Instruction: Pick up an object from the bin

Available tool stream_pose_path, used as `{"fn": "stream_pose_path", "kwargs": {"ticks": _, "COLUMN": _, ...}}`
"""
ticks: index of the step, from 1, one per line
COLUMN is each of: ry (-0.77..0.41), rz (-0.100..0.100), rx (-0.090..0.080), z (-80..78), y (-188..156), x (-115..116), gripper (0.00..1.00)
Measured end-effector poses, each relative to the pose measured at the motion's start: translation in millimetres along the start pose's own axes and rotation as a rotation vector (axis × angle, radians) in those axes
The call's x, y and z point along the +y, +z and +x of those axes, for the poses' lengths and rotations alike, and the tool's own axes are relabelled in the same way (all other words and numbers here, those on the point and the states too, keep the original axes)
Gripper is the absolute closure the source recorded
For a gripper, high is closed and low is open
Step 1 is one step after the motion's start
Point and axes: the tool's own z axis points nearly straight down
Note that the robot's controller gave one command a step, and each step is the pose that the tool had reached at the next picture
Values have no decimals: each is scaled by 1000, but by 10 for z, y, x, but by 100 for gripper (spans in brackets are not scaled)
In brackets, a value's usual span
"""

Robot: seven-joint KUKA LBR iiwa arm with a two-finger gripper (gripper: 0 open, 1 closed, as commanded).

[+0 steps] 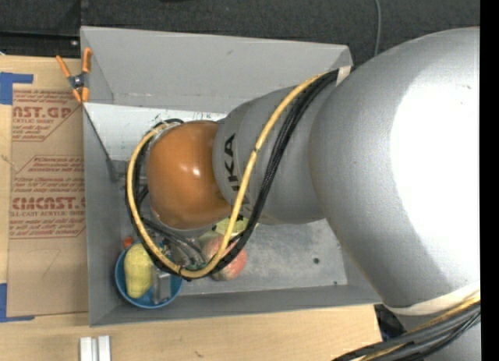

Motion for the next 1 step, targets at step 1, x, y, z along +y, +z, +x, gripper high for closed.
{"fn": "stream_pose_path", "kwargs": {"ticks": 1, "ry": -124, "rz": 0, "rx": -16, "z": -60, "y": 54, "x": -6, "gripper": 0}}
